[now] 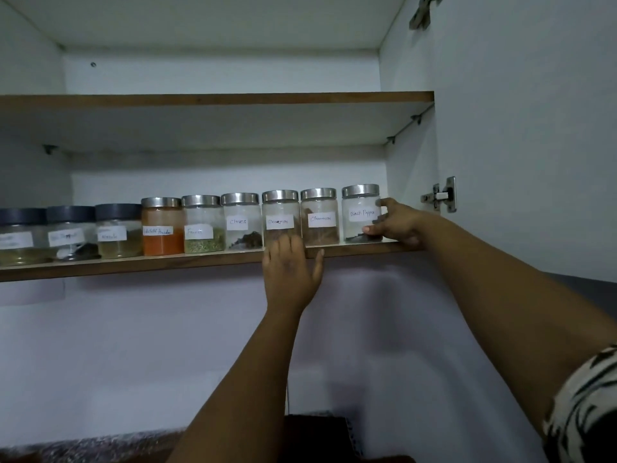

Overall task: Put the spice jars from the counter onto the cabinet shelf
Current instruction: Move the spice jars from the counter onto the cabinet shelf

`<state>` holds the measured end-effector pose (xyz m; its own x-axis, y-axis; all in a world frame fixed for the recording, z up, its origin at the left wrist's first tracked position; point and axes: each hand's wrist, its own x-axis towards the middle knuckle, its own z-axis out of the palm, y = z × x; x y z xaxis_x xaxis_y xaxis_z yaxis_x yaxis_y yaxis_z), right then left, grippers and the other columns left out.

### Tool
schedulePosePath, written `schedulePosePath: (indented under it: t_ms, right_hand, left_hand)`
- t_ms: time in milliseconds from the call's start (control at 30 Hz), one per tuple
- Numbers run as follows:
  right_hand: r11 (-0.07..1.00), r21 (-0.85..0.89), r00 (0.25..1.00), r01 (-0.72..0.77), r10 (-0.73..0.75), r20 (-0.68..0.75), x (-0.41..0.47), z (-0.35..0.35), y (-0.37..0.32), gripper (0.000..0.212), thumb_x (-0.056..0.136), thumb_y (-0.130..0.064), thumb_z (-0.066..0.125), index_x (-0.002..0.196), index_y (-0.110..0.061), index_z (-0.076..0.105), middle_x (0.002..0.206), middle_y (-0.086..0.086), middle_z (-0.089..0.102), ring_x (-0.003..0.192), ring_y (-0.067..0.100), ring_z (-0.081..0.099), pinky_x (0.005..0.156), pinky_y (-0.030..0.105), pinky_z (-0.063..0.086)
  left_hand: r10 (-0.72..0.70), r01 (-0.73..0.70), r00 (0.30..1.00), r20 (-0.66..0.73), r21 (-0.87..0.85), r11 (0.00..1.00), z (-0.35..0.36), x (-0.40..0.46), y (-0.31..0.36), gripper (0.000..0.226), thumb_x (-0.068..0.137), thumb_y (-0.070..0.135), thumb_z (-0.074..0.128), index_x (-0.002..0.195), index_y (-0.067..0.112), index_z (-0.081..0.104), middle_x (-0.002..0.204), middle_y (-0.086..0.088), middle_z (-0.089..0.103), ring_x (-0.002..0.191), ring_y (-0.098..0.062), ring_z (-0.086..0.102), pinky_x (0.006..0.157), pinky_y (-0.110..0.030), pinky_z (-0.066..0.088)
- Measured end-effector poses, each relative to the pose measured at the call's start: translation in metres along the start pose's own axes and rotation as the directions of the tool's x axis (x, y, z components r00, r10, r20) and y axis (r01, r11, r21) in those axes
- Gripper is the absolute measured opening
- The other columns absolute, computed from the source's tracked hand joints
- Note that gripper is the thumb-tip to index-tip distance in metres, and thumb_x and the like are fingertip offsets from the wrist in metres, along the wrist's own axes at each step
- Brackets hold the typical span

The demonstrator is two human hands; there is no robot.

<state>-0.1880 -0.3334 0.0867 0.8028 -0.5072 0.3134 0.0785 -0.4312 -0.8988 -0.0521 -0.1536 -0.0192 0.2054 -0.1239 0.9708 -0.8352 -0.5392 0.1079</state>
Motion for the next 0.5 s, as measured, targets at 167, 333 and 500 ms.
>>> schedulePosePath:
  t_ms: [167, 333, 500]
  right_hand:
    - [0.998, 0.029, 0.995, -0.051, 0.048, 0.083, 0.024, -0.004, 0.006, 0.092, 0.081, 0.009, 0.069, 0.152, -0.021, 0.019, 0.111, 0.005, 0.063, 0.099, 0.017, 0.065, 0.086, 0.032, 0.053]
    - [0.999, 0.029, 0.996, -0.030, 0.027, 0.081, 0.039, -0.010, 0.015, 0.090, 0.080, 0.007, 0.072, 0.151, -0.020, 0.024, 0.133, 0.011, 0.053, 0.122, 0.026, 0.055, 0.108, 0.042, 0.042]
    - [0.998, 0.062, 0.997, -0.031, 0.027, 0.070, 0.039, -0.008, 0.019, 0.089, 0.081, 0.006, 0.070, 0.152, -0.019, 0.023, 0.127, 0.016, 0.060, 0.120, 0.028, 0.058, 0.108, 0.039, 0.042]
  left_hand:
    - [0.095, -0.092, 0.989, -0.111, 0.038, 0.995, 0.023, 0.003, -0.017, 0.042, 0.090, 0.055, 0.049, 0.087, 0.014, 0.049, 0.084, -0.003, 0.045, 0.079, -0.022, 0.044, 0.077, -0.034, 0.036]
    - [0.169, -0.149, 0.973, -0.157, 0.131, 0.980, 0.037, 0.005, -0.025, 0.044, 0.090, 0.058, 0.044, 0.086, 0.015, 0.052, 0.084, -0.004, 0.045, 0.080, -0.022, 0.043, 0.076, -0.035, 0.033]
    - [0.153, -0.126, 0.972, -0.181, 0.151, 0.980, 0.039, 0.005, -0.021, 0.058, 0.083, 0.070, 0.045, 0.084, 0.012, 0.052, 0.086, -0.008, 0.049, 0.081, -0.025, 0.044, 0.078, -0.037, 0.035]
